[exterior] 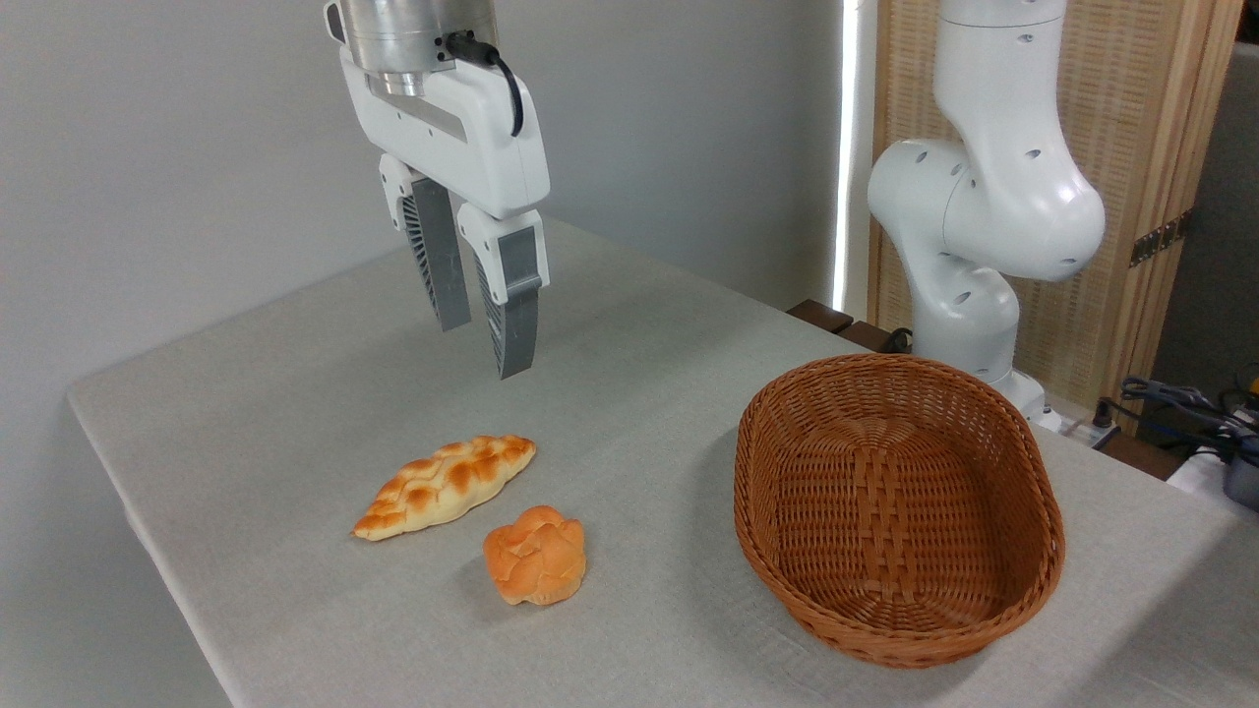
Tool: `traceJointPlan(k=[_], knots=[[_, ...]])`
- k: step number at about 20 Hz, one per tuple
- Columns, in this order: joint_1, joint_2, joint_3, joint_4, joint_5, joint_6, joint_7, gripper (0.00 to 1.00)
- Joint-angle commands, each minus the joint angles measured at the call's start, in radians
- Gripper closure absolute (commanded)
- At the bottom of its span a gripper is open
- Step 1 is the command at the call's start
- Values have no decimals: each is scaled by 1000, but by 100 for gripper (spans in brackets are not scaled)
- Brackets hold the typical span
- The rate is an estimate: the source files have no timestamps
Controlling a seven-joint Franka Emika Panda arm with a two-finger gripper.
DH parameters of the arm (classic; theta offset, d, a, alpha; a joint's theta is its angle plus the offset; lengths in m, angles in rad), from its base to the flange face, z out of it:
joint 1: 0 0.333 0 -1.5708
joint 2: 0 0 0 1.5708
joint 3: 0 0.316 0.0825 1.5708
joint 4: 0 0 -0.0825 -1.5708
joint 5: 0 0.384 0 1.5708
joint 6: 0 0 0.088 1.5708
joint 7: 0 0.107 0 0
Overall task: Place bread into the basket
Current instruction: 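Lower the open gripper onto the middle of the braided roll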
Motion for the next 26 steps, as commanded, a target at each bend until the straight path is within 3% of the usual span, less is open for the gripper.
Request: traceJointPlan(k=[1, 5, 8, 11, 12, 14, 26], knots=[[-5, 12, -34, -29, -9, 31, -2, 0], [-5, 16, -91, -130, -8, 153, 0, 0], [-5, 26, -97, -188, -11, 192, -6, 0], [-45, 61, -98, -224, -26, 204, -11, 0], [-61, 90, -106, -231, -54, 235, -28, 0], [-68, 124, -129, -262, -61, 343, -98, 0], [-71, 161, -140, -270, -54, 365, -97, 0]])
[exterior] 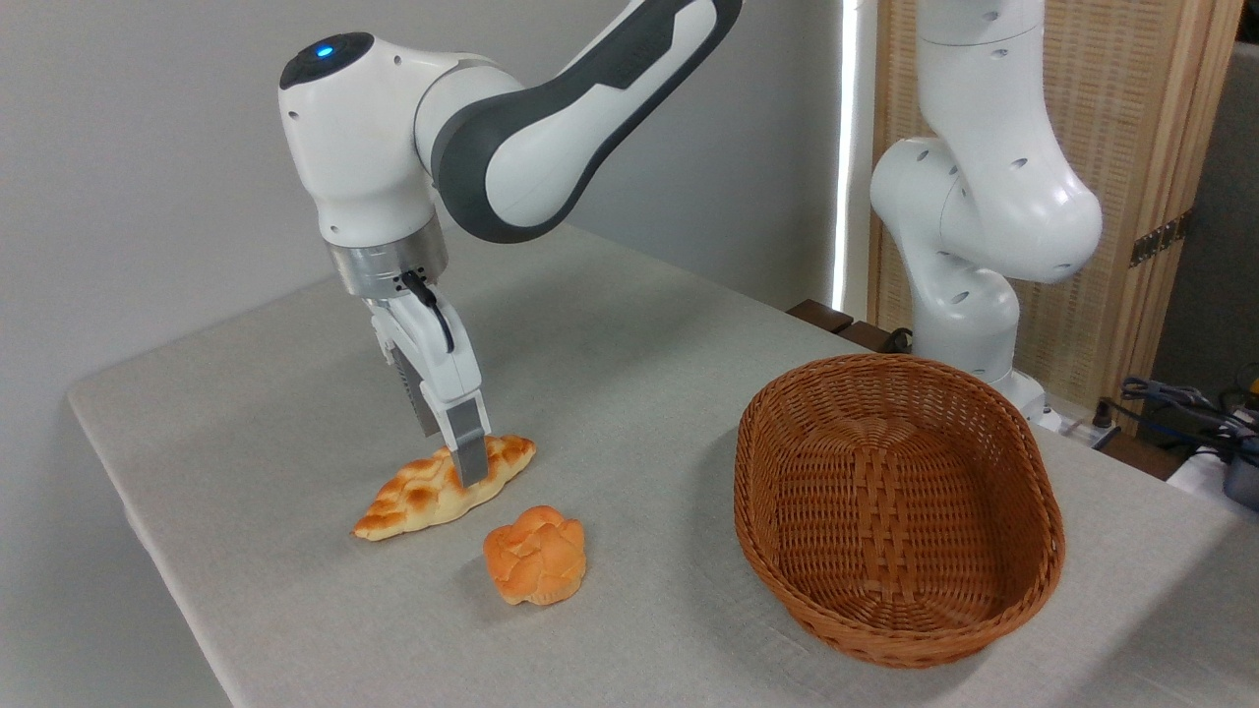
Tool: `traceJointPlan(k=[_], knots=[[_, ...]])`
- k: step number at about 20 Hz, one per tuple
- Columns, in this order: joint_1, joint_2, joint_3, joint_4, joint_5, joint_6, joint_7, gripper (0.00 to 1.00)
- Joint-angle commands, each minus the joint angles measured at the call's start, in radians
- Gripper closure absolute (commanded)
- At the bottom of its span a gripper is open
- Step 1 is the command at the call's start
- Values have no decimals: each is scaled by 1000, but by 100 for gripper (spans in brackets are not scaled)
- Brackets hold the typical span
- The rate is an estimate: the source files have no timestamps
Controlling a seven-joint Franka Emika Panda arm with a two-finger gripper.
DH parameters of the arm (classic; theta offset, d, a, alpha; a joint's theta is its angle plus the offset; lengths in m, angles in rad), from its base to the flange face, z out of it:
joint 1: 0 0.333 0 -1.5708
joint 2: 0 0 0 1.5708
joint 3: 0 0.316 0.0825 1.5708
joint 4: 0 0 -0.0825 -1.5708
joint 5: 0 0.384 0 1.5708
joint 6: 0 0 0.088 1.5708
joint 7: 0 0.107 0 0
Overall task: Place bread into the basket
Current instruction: 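Lower the open gripper onto the middle of the braided roll, then close the gripper around the braided roll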
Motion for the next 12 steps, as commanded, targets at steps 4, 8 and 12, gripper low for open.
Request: traceJointPlan(k=[4, 8, 12], knots=[[-10, 33, -8, -9, -6, 32, 1, 0], [-10, 39, -8, -9, -6, 54, 1, 0], [-10, 47, -8, -9, -5, 72, 1, 0]])
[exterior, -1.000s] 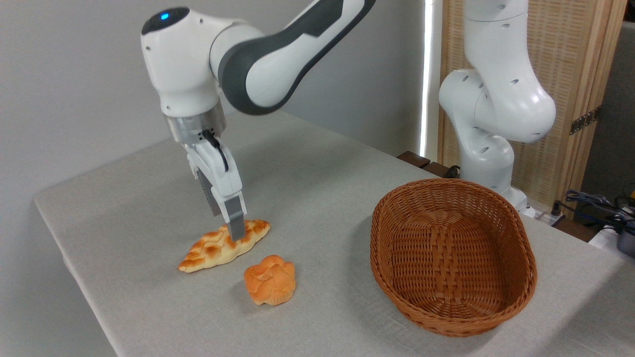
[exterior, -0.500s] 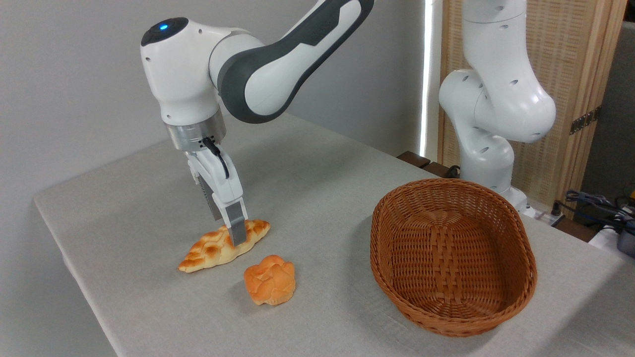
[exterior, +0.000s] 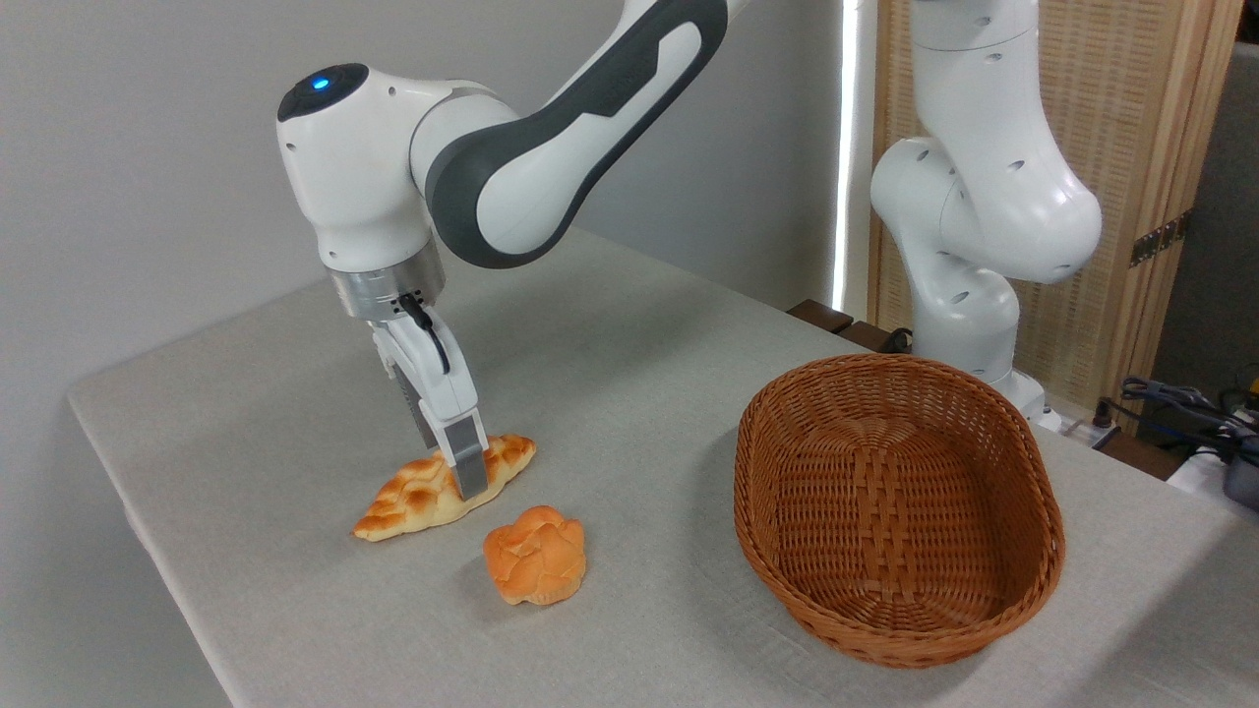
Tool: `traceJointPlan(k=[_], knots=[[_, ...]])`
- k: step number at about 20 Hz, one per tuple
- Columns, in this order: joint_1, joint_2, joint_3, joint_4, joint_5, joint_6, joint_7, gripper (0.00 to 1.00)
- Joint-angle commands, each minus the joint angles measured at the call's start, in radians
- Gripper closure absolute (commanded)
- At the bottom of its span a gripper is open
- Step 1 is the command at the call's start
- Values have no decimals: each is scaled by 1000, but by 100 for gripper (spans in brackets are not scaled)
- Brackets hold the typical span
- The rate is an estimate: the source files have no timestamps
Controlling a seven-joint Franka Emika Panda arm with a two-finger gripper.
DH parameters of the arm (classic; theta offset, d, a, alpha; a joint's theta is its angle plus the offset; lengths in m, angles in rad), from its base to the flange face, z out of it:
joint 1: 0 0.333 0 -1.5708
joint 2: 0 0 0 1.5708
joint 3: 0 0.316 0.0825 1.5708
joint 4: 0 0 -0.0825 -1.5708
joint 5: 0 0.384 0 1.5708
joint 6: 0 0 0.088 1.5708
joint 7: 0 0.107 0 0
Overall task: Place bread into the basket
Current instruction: 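Close the gripper around the braided roll, then lift the braided roll and carry it over the wicker basket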
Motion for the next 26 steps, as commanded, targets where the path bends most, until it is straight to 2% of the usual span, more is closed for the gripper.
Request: traceJointPlan(k=[1, 2, 4, 5, 8, 12, 16, 17, 22, 26], knots=[[-2, 11, 0, -5, -5, 50, 2, 1], [-2, 9, 0, -5, -5, 53, 2, 11], [-2, 11, 0, -5, -3, 53, 4, 39], [-2, 11, -2, -5, -5, 55, 4, 49], [-2, 11, -2, -5, -5, 53, 4, 64], [-10, 18, -3, -5, -6, 67, 4, 70], [-10, 14, -3, 1, -6, 67, 2, 70], [-10, 12, -3, 7, -22, 67, -13, 70], [-10, -6, -6, 51, -8, 67, -33, 69], [-10, -90, -2, 62, -11, 1, -36, 68]])
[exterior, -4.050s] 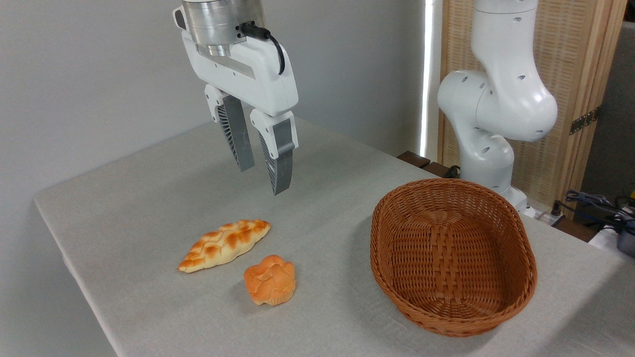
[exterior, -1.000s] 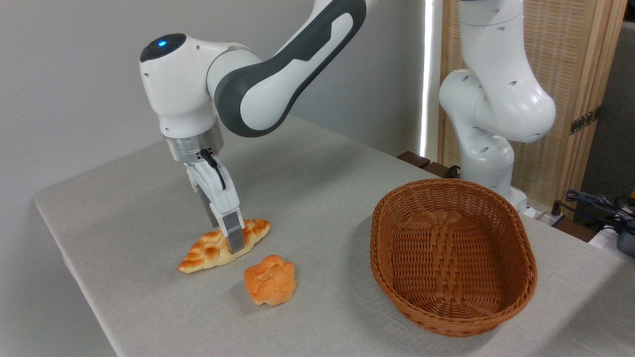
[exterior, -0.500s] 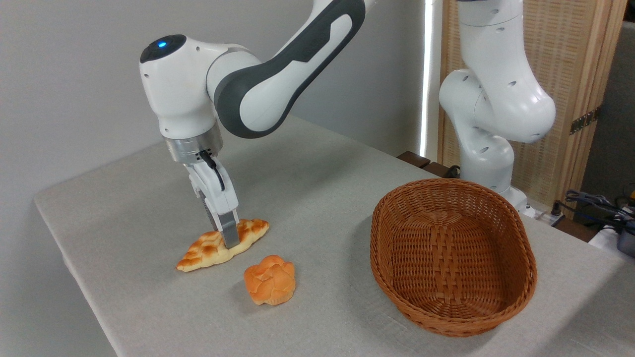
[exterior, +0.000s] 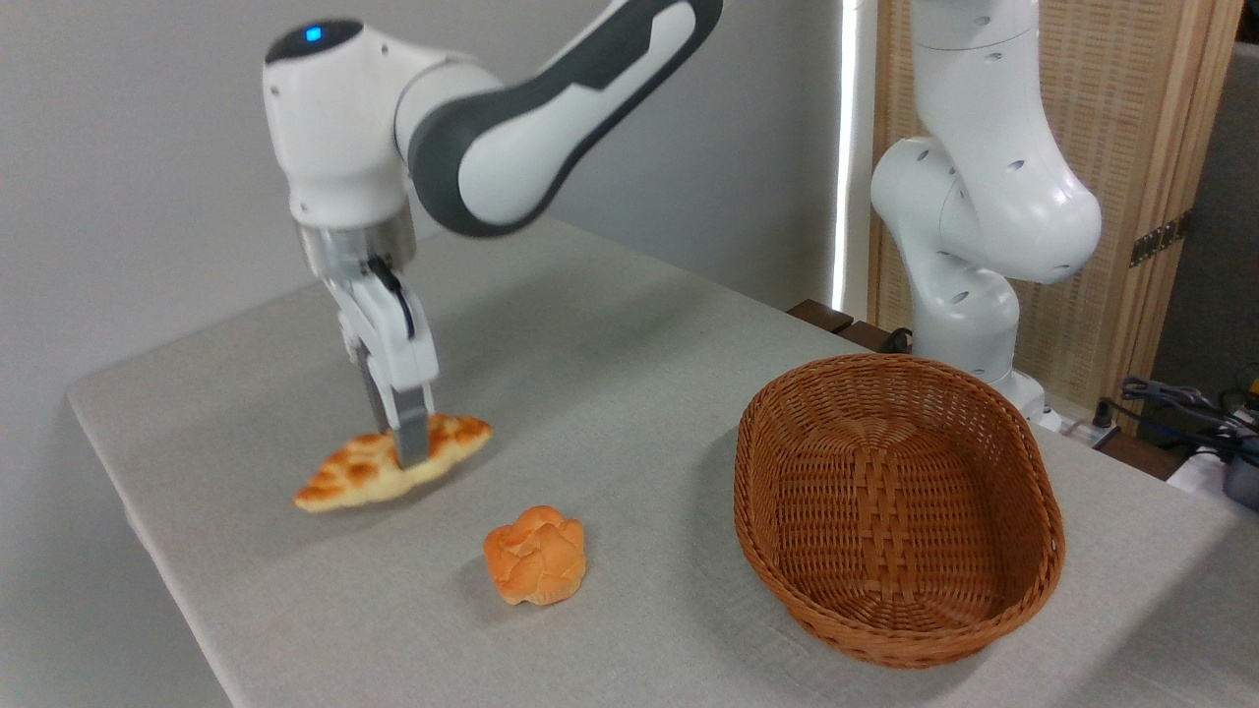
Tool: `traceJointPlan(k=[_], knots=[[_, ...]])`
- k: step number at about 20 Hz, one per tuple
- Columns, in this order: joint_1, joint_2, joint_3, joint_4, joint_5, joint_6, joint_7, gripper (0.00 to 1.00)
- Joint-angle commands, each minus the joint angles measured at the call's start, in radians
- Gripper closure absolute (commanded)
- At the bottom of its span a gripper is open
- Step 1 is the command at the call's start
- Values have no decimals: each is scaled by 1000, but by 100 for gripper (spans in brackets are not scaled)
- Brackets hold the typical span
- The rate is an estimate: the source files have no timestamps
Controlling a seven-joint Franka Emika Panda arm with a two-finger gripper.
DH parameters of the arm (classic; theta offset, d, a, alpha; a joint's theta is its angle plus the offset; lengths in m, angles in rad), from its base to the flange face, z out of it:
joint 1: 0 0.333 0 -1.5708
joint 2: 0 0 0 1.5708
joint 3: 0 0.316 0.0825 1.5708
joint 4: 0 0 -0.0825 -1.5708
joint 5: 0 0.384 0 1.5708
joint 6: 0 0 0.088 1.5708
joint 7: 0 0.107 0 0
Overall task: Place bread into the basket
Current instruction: 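Lift the braided roll and carry it over the wicker basket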
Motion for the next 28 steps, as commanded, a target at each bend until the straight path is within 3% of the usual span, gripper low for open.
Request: traceJointPlan(k=[1, 5, 9, 12, 14, 19, 24, 28], knots=[[-4, -99, 13, 1, -8, -95, -14, 68], [-4, -249, 54, -8, -8, -371, 98, 69], [-4, -367, 152, -54, 1, -566, 344, 69], [-13, -410, 211, -78, 117, -638, 522, 68], [-33, -468, 246, -153, 167, -646, 578, 68], [-32, -602, 320, -321, 217, -649, 681, 68], [-29, -616, 430, -322, 217, -686, 755, 68], [-39, -616, 433, -341, 217, -708, 764, 68]])
